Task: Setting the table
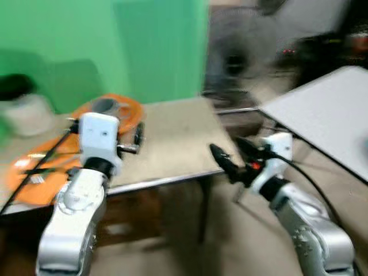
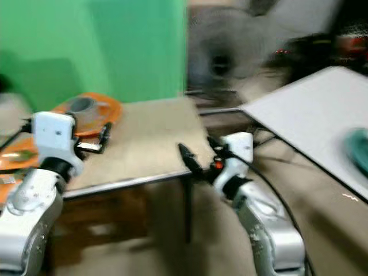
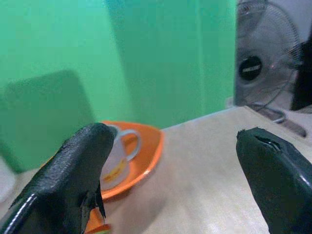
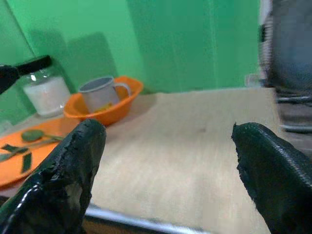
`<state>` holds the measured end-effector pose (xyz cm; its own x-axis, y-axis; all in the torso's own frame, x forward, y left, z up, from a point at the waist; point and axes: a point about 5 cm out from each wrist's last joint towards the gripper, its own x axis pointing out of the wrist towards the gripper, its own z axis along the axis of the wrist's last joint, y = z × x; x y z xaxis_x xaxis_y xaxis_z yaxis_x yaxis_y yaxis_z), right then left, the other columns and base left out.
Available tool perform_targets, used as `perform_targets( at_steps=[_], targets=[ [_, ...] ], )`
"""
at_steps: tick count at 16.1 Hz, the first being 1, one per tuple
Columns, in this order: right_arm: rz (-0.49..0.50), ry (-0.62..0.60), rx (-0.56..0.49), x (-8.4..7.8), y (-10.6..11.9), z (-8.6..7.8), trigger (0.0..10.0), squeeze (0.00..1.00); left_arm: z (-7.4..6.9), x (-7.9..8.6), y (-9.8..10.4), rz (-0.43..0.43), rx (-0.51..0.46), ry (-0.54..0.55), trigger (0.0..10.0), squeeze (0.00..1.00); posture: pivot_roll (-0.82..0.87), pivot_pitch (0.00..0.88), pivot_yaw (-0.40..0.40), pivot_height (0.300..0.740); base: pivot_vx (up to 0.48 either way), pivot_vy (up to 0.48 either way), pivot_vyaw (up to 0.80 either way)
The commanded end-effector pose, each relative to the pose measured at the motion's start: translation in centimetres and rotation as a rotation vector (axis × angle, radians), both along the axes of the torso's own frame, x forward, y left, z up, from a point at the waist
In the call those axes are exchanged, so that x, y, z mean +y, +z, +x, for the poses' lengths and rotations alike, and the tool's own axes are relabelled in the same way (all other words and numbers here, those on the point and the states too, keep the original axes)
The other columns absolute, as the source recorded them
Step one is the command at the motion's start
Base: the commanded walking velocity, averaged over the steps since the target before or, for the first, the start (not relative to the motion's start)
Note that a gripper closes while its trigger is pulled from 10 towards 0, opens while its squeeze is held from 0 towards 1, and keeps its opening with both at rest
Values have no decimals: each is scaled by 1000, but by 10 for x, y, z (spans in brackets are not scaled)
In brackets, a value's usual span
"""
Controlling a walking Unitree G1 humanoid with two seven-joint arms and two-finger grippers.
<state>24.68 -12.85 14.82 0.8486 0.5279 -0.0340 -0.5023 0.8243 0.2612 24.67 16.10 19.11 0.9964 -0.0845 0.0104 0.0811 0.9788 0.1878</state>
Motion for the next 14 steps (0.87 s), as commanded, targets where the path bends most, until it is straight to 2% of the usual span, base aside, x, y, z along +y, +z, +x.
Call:
perform_targets(
  at_steps=[1, 6, 9, 14],
  targets=[
    [19, 29, -18, 6, 4, 1, 10000, 0, 0, 5, 1, 9, -3, 17, 10000, 0, 9, 0, 2, 740, 270, 0, 800],
    [17, 36, -39, 5, 6, 4, 10000, 0, -2, 5, 1, 20, -4, 23, 10000, 0, 22, 0, -10, 740, 269, 0, 800],
    [56, -26, -49, -2, 10, 12, 10000, 0, -1, 7, 2, 28, -4, 16, 10000, 0, 21, 0, -6, 740, 270, 0, 0],
    [61, -42, -61, -7, 12, 16, 10000, 0, -1, 7, 1, 27, -4, 19, 10000, 0, 21, 2, -14, 740, 270, 0, 0]
  ],
)
